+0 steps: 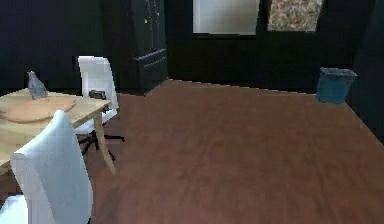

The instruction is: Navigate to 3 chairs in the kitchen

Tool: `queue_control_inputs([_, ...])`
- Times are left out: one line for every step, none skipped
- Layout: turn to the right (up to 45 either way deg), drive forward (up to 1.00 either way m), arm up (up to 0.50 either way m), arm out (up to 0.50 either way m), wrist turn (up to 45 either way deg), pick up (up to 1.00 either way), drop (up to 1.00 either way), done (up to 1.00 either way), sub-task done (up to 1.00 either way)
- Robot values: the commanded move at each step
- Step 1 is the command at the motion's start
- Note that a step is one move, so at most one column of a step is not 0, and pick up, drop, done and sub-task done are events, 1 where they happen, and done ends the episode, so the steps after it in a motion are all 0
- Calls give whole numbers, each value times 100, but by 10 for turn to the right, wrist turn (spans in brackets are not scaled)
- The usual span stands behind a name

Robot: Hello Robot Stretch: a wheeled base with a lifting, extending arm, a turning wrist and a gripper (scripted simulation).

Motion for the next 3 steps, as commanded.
queue_control_inputs([60,0,0,0,0,0,0,0,0])
queue_control_inputs([30,0,0,0,0,0,0,0,0])
queue_control_inputs([0,90,0,0,0,0,0,0,0])
